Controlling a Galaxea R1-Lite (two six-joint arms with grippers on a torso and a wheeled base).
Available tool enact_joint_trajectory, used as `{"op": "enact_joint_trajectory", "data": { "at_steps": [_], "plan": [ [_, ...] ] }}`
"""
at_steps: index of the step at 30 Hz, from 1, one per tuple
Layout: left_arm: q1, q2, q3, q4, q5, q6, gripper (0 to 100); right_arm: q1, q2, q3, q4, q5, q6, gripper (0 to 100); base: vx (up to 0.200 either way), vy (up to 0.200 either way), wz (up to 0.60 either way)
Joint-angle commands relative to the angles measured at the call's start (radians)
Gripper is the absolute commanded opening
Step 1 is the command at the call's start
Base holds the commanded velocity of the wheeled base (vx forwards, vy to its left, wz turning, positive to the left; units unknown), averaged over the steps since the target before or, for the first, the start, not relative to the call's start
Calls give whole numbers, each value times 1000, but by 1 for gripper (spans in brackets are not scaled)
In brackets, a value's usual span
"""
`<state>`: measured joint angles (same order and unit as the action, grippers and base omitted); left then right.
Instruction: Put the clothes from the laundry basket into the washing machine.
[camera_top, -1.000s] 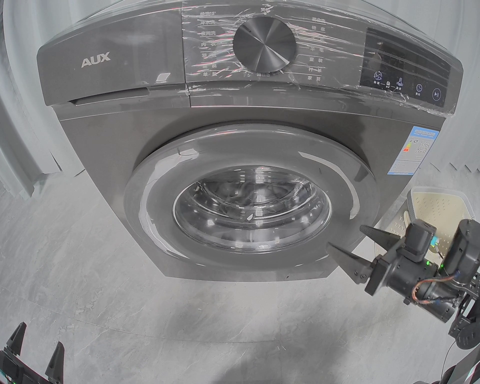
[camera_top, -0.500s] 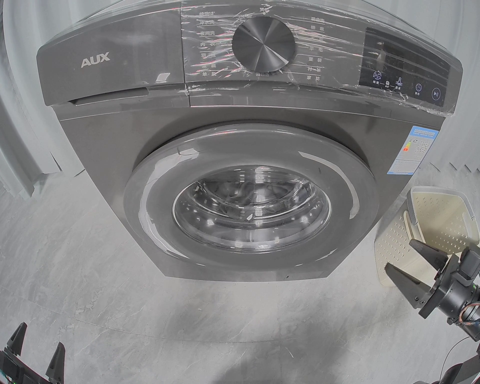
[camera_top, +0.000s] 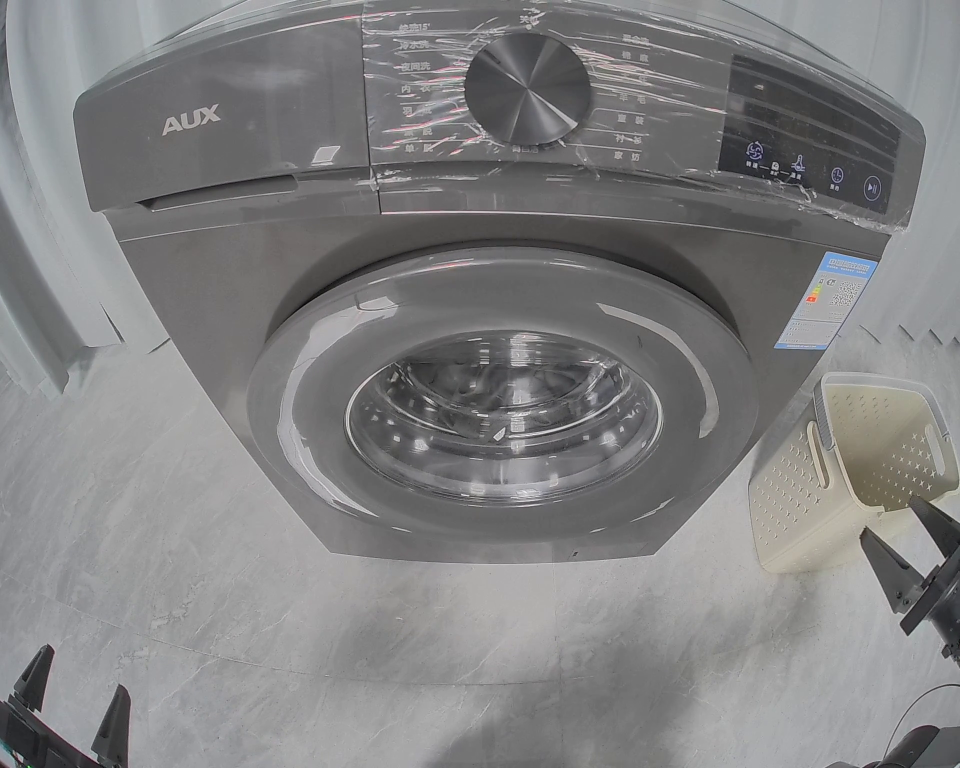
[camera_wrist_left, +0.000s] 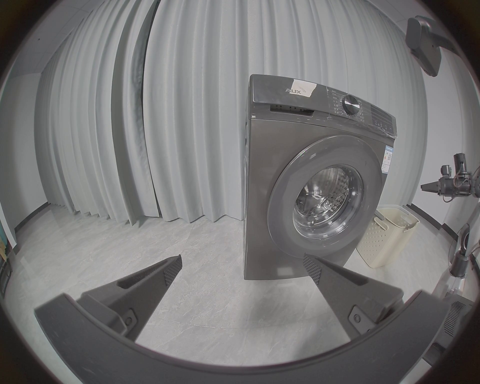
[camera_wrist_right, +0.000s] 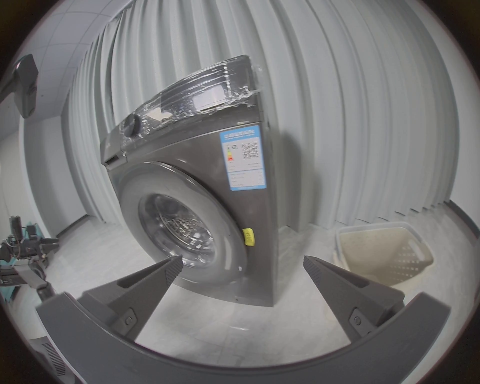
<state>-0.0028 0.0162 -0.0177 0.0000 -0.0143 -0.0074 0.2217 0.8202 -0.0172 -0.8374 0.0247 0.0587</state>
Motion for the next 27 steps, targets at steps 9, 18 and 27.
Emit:
{"op": "enact_joint_trajectory", "data": {
  "at_steps": [9,18,27],
  "plan": [
    [0,-15,18,0,-1,0,100,-259,-570,17,431,115,-40,100,0,0,0],
    [0,-15,18,0,-1,-2,100,-265,-751,17,656,132,-39,100,0,0,0],
    [0,-15,18,0,-1,-3,100,-266,-750,17,765,-85,-66,100,0,0,0]
  ]
}}
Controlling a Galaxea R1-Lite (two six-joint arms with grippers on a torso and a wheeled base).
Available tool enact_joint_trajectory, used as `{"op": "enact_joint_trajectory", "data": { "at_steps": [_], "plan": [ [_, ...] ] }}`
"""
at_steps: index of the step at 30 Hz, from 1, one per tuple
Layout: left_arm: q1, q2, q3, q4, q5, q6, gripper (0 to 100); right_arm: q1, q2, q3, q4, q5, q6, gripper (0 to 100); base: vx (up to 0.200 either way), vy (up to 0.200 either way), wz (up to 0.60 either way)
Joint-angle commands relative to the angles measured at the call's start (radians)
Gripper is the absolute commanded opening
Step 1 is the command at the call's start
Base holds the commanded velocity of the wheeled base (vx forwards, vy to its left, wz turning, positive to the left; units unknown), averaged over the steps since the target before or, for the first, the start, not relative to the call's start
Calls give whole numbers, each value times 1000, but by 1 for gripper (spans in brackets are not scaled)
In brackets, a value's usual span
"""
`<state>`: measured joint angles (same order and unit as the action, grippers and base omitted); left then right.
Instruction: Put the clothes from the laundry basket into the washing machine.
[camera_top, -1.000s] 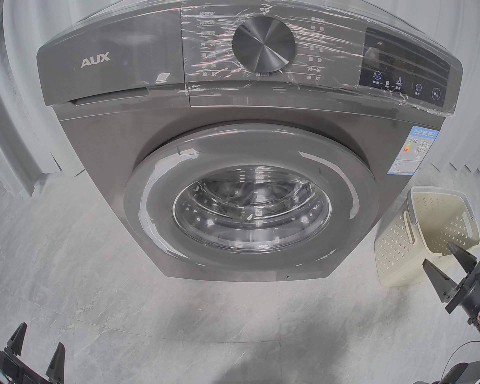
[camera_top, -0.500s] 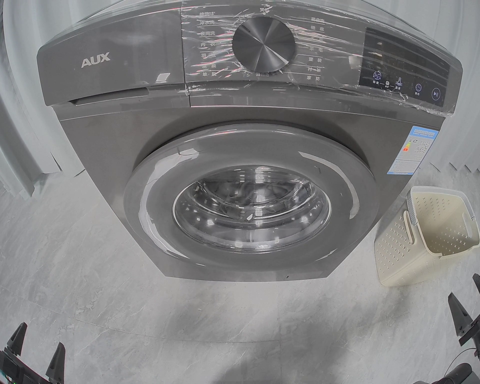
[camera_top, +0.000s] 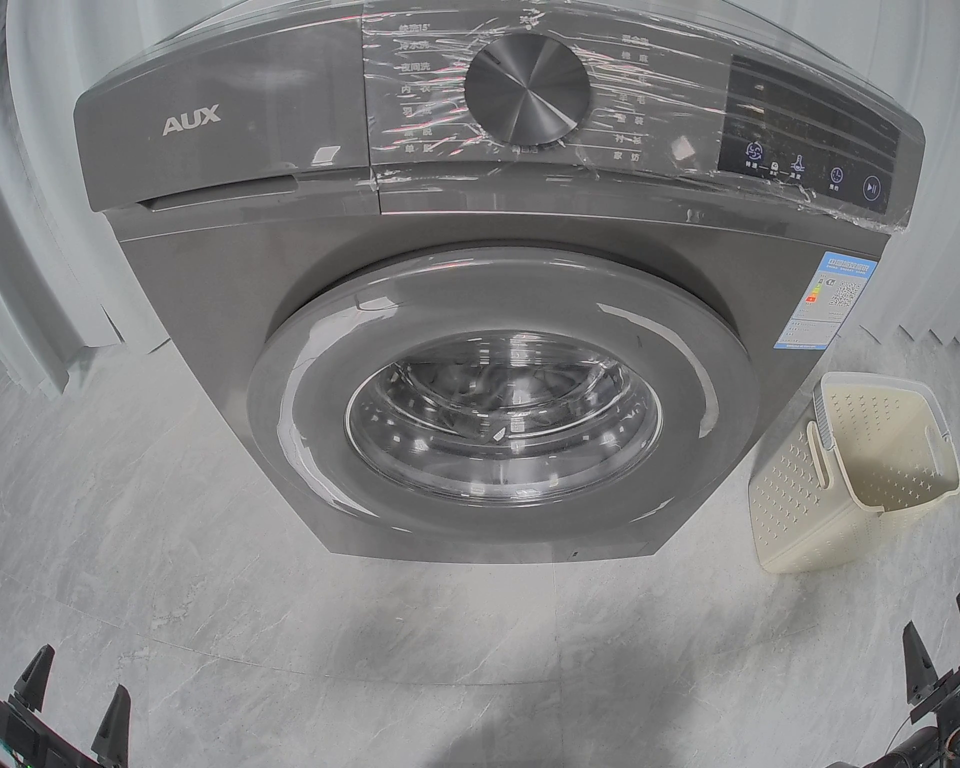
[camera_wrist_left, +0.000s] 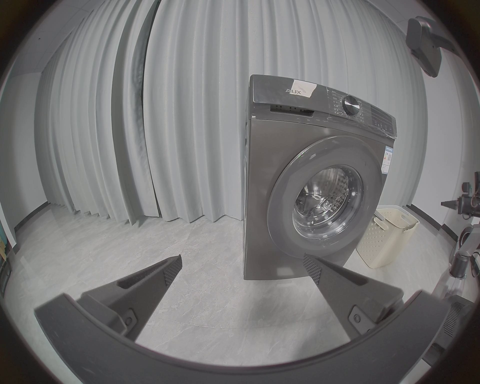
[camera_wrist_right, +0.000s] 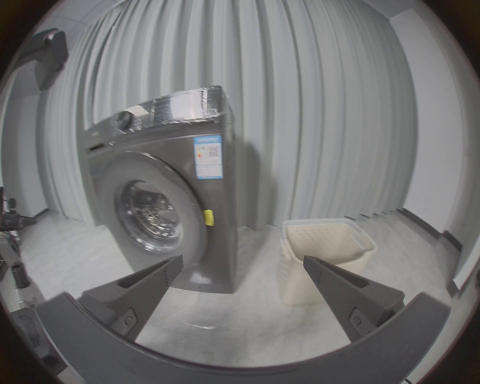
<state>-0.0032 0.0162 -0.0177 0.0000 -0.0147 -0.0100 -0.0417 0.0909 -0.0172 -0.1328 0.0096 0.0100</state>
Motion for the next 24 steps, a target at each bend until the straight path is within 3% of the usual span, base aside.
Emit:
{"op": "enact_joint_trajectory", "data": {
  "at_steps": [1,5,9,16,19,21,23,24],
  "plan": [
    [0,-15,18,0,1,-1,100,-4,-20,17,67,-79,-18,100,0,0,0],
    [0,-15,18,0,1,-2,100,-1,-22,17,65,-69,-19,100,0,0,0],
    [0,-15,18,0,1,-2,100,46,-91,17,67,-59,-91,100,0,0,0],
    [0,-15,18,0,1,-4,100,45,-91,17,67,-59,-91,100,0,0,0],
    [0,-15,18,0,1,-7,100,43,-91,17,65,-126,-70,100,0,0,0],
    [0,-15,18,0,1,-7,100,43,-91,17,67,-270,-41,100,0,0,0],
    [0,-15,18,0,1,-7,100,43,-91,17,68,-332,-41,100,0,0,0],
    [0,-15,18,0,1,-7,100,43,-91,17,68,-324,-42,100,0,0,0]
  ]
}}
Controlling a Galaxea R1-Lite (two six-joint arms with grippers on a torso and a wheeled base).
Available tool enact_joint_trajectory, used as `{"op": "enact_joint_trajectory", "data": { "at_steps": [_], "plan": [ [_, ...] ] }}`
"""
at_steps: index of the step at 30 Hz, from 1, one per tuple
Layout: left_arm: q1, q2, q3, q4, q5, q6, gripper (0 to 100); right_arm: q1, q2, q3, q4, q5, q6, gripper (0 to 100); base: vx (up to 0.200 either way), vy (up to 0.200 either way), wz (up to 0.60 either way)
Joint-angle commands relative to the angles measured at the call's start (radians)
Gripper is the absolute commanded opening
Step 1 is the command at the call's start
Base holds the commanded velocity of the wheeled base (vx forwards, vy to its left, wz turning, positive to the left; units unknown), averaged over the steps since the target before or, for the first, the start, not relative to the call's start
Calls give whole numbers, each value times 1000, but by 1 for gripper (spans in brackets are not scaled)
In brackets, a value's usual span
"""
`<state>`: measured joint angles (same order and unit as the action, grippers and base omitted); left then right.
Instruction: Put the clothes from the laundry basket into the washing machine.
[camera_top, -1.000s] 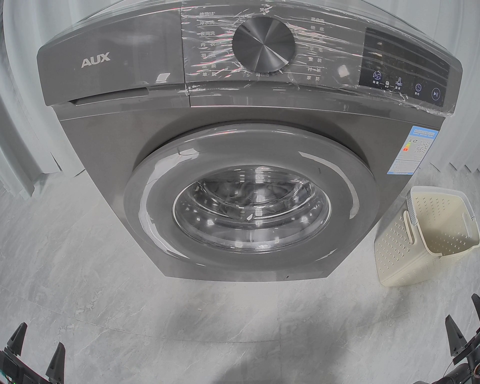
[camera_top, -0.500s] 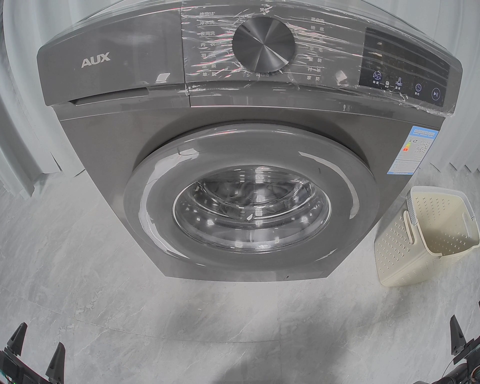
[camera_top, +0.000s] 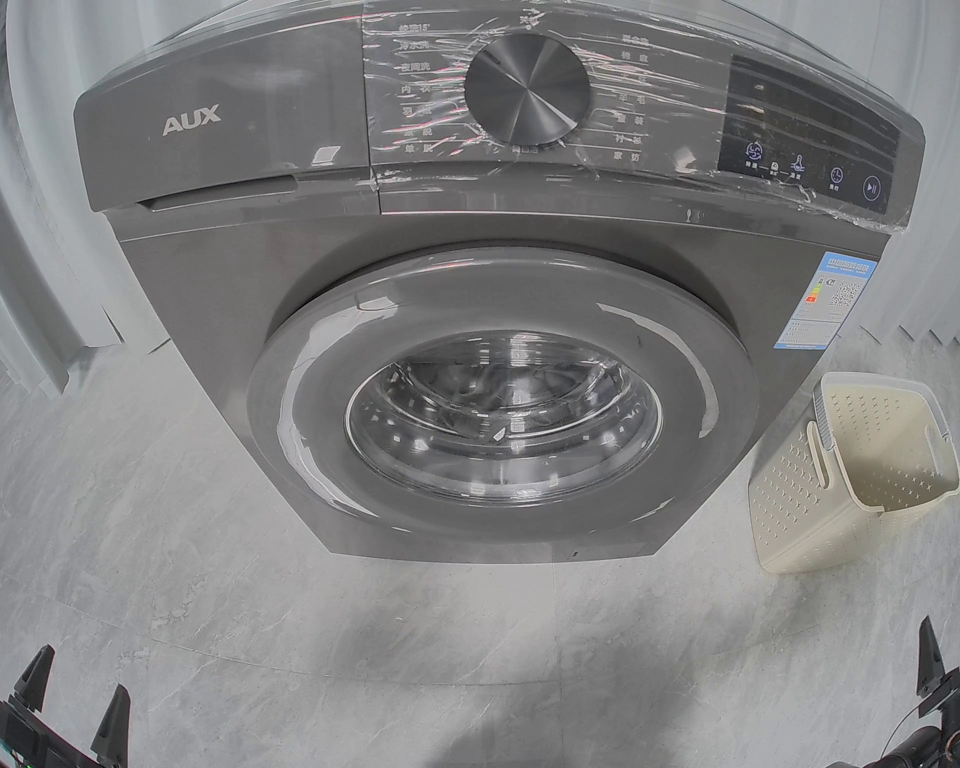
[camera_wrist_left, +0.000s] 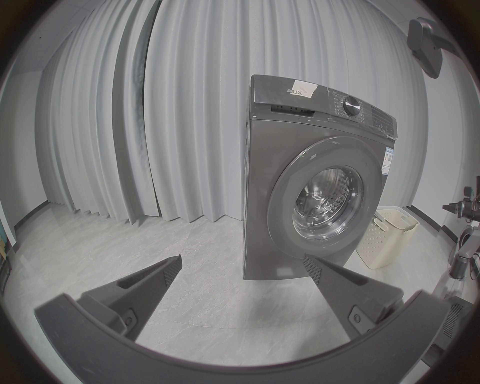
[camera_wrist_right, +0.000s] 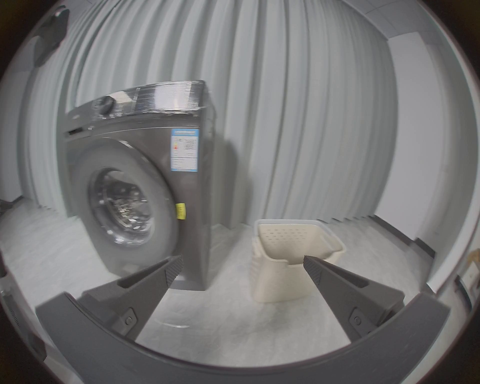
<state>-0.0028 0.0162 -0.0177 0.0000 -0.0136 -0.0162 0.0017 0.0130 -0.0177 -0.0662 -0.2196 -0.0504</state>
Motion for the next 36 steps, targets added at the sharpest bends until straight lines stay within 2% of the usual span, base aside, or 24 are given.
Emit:
{"op": "enact_joint_trajectory", "data": {
  "at_steps": [1,2,3,4,6,11,12,14,16,17,18,20,21,23,24,26,27,29,30,31,32,34,35,36],
  "plan": [
    [0,-15,18,0,0,-1,100,-2,-13,18,0,-46,20,100,0,0,0],
    [0,-15,18,0,0,-1,100,-3,-13,18,0,16,24,100,0,0,0],
    [0,-15,18,0,0,-1,100,-3,-13,18,0,126,29,100,0,0,0],
    [0,-15,18,0,0,-1,100,-2,-13,18,3,178,46,100,0,0,0],
    [0,-15,18,0,0,-1,100,-3,-13,18,8,215,58,100,0,0,0],
    [0,-15,18,0,0,-2,100,-3,-13,18,11,232,23,100,0,0,0],
    [0,-15,18,0,0,-1,100,-3,-13,18,9,286,-19,100,0,0,0],
    [0,-15,18,0,0,-2,100,-2,-13,18,9,325,-26,100,0,0,0],
    [0,-15,18,0,0,-2,100,-2,-13,18,9,325,-26,100,0,0,0],
    [0,-15,18,0,0,-1,100,-2,-13,18,11,207,-28,100,0,0,0],
    [0,-15,18,0,0,-1,100,-2,-13,18,11,128,-26,100,0,0,0],
    [0,-15,18,0,0,-1,100,-2,-13,18,11,118,-25,100,0,0,0],
    [0,-15,18,0,0,-2,100,-3,-13,18,11,6,-12,100,0,0,0],
    [0,-15,18,0,0,-1,100,-2,-13,18,11,2,-6,100,0,0,0],
    [0,-15,18,0,0,-1,100,-3,-13,18,12,23,-5,100,0,0,0],
    [0,-15,18,0,0,1,100,-3,-13,18,9,146,-14,100,0,0,0],
    [0,-15,18,0,0,1,100,-3,-13,18,9,181,-9,100,0,0,0],
    [0,-15,18,0,0,1,100,-3,-13,18,9,181,-9,100,0,0,0],
    [0,-15,18,0,0,-2,100,-2,-13,15,19,62,29,100,0,0,0],
    [0,-15,18,0,0,-2,100,-2,-13,15,23,29,34,100,0,0,0],
    [0,-15,18,0,0,-1,100,-2,-13,13,25,19,34,100,0,0,0],
    [0,-15,18,0,0,-2,100,-3,-13,15,23,35,26,100,0,0,0],
    [0,-15,18,0,0,-2,100,-2,-13,16,17,65,20,100,0,0,0],
    [0,-15,18,0,0,-1,100,-2,-13,18,14,117,11,100,0,0,0]
  ]
}}
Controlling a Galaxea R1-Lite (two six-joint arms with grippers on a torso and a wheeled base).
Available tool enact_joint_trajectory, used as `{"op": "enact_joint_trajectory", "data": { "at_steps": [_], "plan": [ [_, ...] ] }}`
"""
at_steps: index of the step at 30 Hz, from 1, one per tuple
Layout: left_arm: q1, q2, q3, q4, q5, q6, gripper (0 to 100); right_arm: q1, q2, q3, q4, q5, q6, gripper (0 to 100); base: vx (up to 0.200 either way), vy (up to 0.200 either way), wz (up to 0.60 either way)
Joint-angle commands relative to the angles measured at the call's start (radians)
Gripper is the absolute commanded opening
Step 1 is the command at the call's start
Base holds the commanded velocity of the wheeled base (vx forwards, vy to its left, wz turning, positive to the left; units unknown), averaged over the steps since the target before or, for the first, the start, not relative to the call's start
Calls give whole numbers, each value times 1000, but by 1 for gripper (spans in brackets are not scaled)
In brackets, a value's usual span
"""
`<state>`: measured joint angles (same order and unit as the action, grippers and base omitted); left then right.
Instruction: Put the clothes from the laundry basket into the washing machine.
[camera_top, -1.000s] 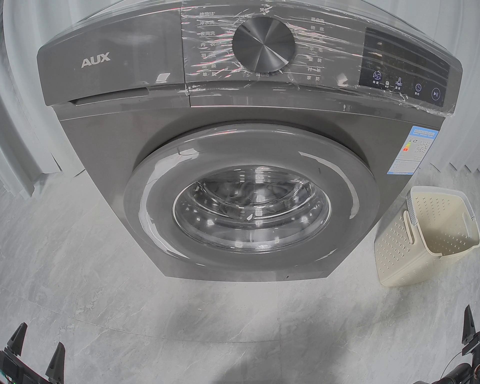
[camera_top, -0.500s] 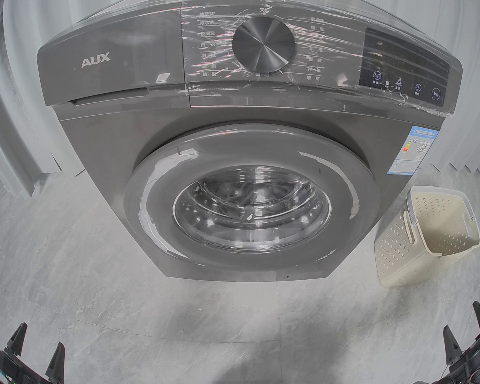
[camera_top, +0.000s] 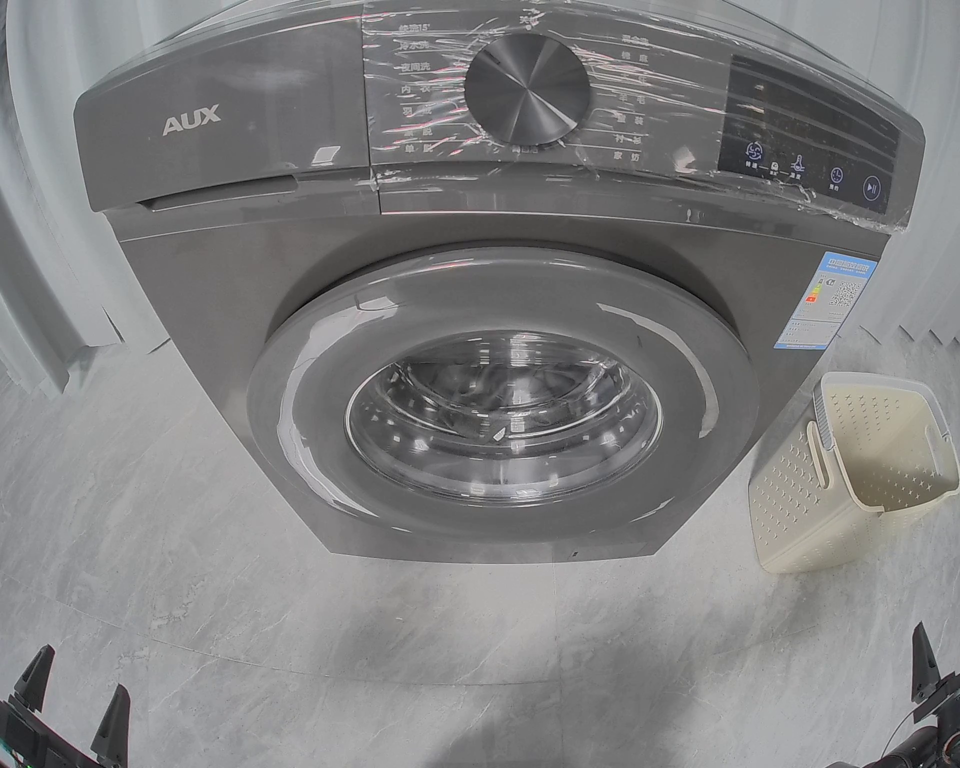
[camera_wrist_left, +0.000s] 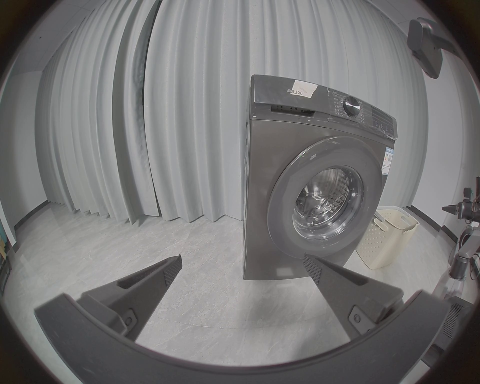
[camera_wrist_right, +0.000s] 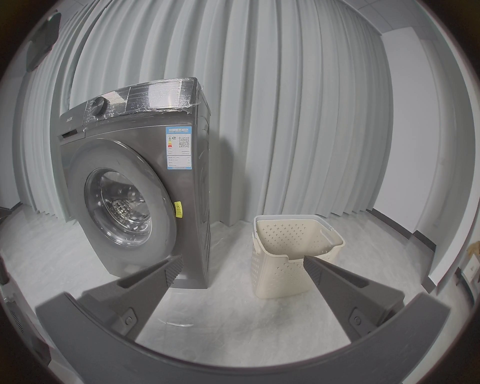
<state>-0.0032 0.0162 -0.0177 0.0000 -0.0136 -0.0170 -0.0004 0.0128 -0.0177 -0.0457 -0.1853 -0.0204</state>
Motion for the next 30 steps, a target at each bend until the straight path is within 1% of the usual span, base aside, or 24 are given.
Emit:
{"op": "enact_joint_trajectory", "data": {
  "at_steps": [1,2,3,7,10,11,12,13,14,15,16,18,21,30],
  "plan": [
    [0,-15,18,0,0,0,100,0,-13,18,-9,119,-26,100,0,0,0],
    [0,-15,18,0,0,2,100,0,-13,18,-14,153,-29,100,0,0,0],
    [0,-15,18,0,0,2,100,0,-13,18,-16,155,-29,100,0,0,0],
    [0,-15,18,0,0,-3,100,2,-13,16,-3,86,-18,100,0,0,0],
    [0,-15,18,0,0,-4,100,0,-7,15,7,79,-16,100,0,0,0],
    [0,-15,18,0,1,-4,100,2,-2,15,3,95,-9,100,0,0,0],
    [0,-15,18,0,0,-4,100,-1,-2,16,15,136,22,100,0,0,0],
    [0,-15,18,0,0,-3,100,-3,0,18,44,213,30,100,0,0,0],
    [0,-15,18,0,0,-3,100,-3,0,18,47,231,33,100,0,0,0],
    [0,-15,18,0,1,-4,100,0,0,16,60,241,25,100,0,0,0],
    [0,-15,18,0,1,-6,100,2,0,16,56,208,28,100,0,0,0],
    [0,-15,18,0,1,-6,100,0,0,16,58,188,31,100,0,0,0],
    [0,-15,18,0,3,-9,100,2,0,16,53,191,30,100,0,0,0],
    [0,-15,18,0,1,-3,100,0,-2,18,52,199,25,100,0,0,0]
  ]
}}
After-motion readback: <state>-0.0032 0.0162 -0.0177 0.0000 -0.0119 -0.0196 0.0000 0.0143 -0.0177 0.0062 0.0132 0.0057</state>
